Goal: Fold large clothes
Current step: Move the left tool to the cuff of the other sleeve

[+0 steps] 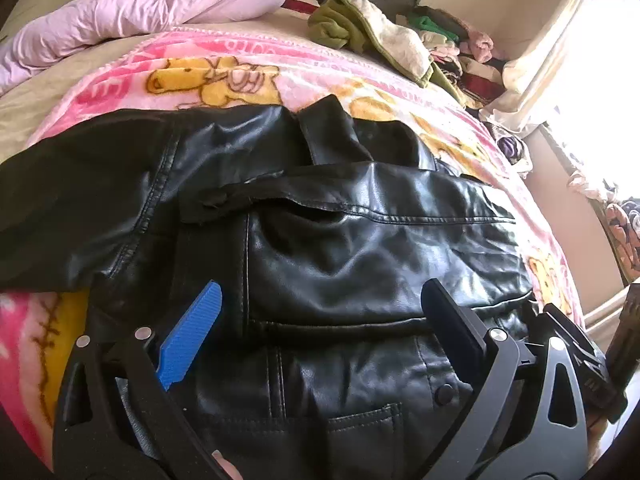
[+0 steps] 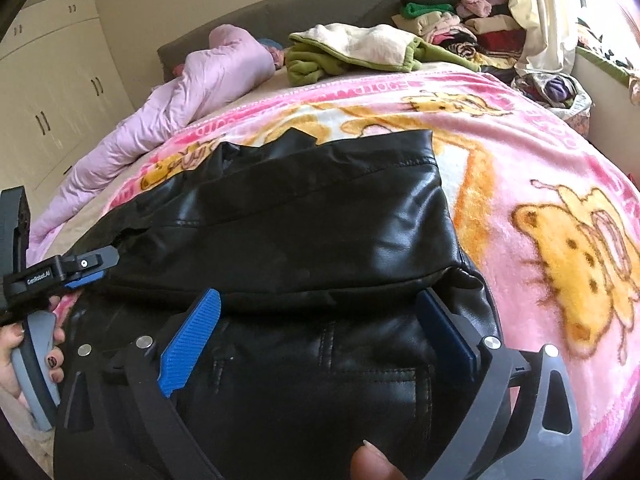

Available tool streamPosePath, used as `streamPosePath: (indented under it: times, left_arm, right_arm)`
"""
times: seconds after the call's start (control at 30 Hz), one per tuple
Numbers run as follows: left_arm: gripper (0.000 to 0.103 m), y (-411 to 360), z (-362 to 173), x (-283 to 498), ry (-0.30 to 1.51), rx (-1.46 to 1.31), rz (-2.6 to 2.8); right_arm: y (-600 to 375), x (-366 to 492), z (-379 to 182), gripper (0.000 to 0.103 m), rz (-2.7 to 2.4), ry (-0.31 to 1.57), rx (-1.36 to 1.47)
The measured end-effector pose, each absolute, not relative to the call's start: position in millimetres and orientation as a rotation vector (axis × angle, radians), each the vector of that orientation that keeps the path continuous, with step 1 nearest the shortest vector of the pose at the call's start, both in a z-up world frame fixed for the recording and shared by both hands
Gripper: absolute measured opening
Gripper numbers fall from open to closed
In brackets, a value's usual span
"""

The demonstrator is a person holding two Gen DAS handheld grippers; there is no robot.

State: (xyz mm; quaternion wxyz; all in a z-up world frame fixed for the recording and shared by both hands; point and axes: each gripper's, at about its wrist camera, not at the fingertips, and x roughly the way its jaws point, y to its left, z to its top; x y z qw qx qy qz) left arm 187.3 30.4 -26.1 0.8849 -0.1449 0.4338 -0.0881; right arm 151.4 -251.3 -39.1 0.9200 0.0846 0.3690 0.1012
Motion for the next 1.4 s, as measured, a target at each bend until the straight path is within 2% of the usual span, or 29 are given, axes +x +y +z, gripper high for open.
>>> streamPosePath:
  times: [0.63, 1.4]
  left_arm:
    - [0.093, 78, 5, 155, 0.793, -0.394, -0.129]
    - [0.093, 196, 46, 120, 0.691, -0.496, 0.1]
  right_arm:
    - [-187, 144, 5, 0.098, 0.322, 0.705, 0.135]
    - [-72, 167, 56, 0.098, 0.494, 0.647, 0.018]
